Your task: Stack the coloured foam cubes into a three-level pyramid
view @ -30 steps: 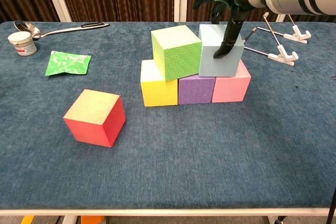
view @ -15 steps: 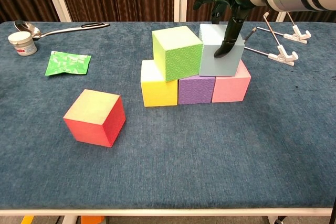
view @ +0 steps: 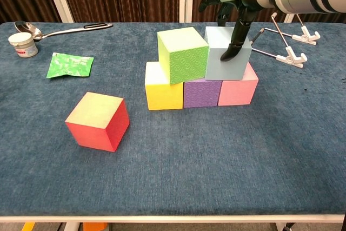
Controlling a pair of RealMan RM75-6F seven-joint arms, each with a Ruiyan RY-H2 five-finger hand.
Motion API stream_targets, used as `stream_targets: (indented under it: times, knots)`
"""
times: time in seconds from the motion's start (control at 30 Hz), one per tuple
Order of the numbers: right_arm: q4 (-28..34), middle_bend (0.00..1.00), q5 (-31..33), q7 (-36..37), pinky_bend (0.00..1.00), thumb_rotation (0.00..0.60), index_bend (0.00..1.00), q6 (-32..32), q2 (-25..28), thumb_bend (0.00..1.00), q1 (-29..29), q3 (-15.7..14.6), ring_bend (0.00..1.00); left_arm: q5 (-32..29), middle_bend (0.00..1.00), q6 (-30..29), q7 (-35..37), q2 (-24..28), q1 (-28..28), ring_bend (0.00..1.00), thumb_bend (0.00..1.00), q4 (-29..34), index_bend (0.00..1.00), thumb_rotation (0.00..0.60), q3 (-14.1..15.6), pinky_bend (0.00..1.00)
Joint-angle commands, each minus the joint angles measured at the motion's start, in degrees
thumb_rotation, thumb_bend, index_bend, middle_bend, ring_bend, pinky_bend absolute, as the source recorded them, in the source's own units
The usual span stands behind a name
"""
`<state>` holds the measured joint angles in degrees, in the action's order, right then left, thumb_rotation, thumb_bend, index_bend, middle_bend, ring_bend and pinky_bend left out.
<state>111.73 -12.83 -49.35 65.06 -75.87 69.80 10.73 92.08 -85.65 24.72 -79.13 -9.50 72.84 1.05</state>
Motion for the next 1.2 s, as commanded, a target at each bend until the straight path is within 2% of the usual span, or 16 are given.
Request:
stream_targets:
  times: [0.03,0.6,0.93,1.1,1.2]
  knots:
    - [0.0,0.6,0.5,-0.2,0.0,0.6,0.0,-0.3,0.1,0.14,0.2,-0.1,0.15,0.0,0.09,0.0,0.0,0.0,0.0,0.0,0.0,0.0,0.15,0.6,0.0,0.08]
    - [0.4,0.27,0.4,0.8,0.0,0.6,0.0,-0.1,0.6,0.1,0.1,-0.1,0.03,0.1,0.09,0.0,-0.1,0.0,0.0,0.0,0.0,0.1,0.15,0.6,0.0,0.08]
    - [3.9,0.25,-1.5,3.1,0.0,0.6,0.0,-1.0,3.9,0.1,-0.9,0.8,0.0,0.2,0.09,-0.2,-0.3,0.2,0.0,0.0,0.0,0.4,0.15,0.6,0.0,0.08]
    - [7.0,0.24,-5.4,5.8,0.0,0.6,0.0,-2.3,7.1,0.08,-1.9,2.2,0.0,0.3,0.09,-0.4,-0.4,0.3,-0.1,0.0,0.0,0.6,0.15,0.6,-0.1,0.08]
    - [6.4,0.24,-8.2,7.9,0.0,0.6,0.0,-4.0,7.5,0.07,-2.3,2.8,0.0,0.3,0.09,-0.4,-0.5,0.3,-0.1,0.0,0.0,0.7,0.15,0.6,-0.1,0.08]
